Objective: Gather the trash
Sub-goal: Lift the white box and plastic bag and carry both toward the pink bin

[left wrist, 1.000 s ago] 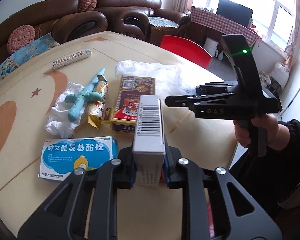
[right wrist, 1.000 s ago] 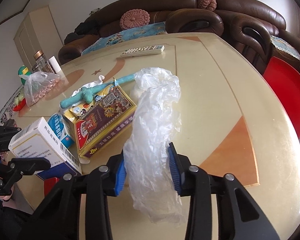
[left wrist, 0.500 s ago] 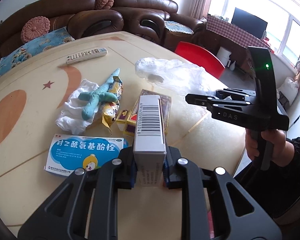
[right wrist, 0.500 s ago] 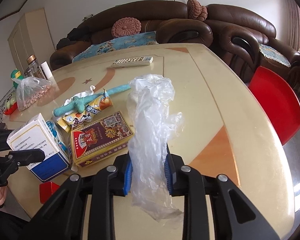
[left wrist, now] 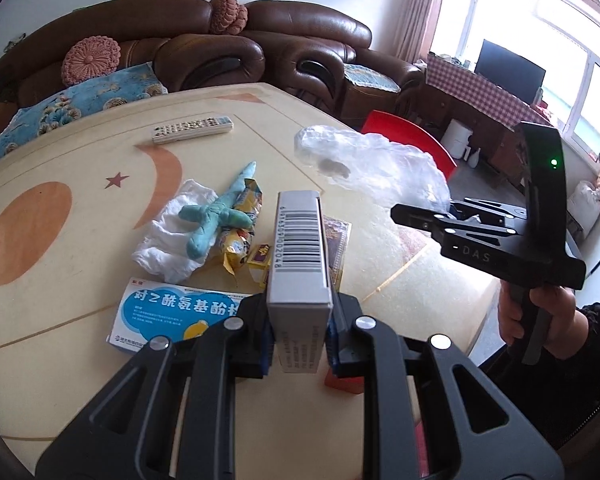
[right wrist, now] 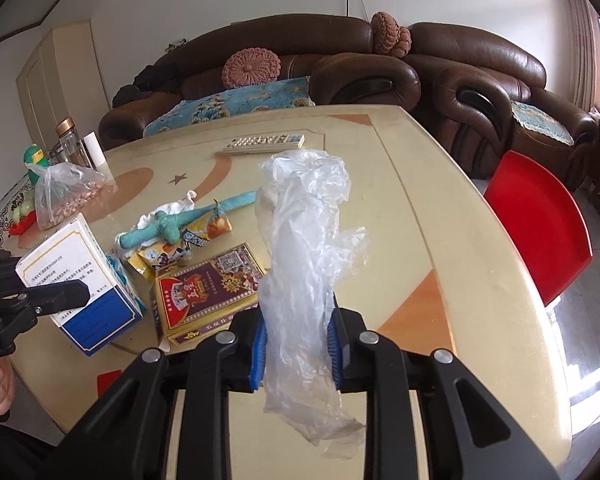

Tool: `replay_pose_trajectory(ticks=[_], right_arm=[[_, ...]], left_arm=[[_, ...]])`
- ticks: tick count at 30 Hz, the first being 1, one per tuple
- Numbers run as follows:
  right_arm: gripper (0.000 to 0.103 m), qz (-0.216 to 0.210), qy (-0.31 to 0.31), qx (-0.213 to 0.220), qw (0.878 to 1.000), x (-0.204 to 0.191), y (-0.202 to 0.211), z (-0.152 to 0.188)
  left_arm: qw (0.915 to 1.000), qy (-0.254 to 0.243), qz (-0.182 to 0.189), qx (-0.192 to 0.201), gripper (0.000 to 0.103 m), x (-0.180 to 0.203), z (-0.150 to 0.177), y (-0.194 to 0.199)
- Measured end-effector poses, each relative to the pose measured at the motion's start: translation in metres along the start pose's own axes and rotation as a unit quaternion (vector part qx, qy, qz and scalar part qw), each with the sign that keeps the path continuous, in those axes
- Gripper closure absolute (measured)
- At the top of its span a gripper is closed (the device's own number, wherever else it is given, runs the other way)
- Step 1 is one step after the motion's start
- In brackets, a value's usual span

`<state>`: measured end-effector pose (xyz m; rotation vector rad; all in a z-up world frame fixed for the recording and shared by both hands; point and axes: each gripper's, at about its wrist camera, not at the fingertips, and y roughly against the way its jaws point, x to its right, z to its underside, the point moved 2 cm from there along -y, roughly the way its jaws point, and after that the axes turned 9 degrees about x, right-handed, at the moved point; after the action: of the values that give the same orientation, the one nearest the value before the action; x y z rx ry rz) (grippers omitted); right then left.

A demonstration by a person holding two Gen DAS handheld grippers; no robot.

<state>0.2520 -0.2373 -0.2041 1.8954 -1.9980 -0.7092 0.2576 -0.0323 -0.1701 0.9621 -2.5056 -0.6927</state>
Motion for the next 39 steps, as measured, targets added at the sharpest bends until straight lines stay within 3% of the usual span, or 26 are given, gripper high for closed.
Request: replay_pose_trajectory(ticks=[7,22,29,39], right_arm=[[0.079,0.009,0.022,0.022,0.999,-0.009,0.027,-0.014],[0.079,0.003,0.045,0.080,0.996,-0.030,0.140,-0.047],[0.079,-0.005,0.061,0.090,0.994,-0.043,0.203,-0.041],[0.079,-0.019,0.080,0.079,0.993,-0.048,0.269,-0.022]], left_arm=[[0.9989,0.004,-0.043,0.017,0.082,0.002,-0.008,0.018],[0.9941,0.015,-0.070,0.081,0.082,0.041,-0.020,0.114],[0.9918,-0.002,-0.080,0.099,0.082,0.075,-0.018,0.154],[0.9930,-0.012,-0.073,0.093,0.082,0.117,0.009,0.183]])
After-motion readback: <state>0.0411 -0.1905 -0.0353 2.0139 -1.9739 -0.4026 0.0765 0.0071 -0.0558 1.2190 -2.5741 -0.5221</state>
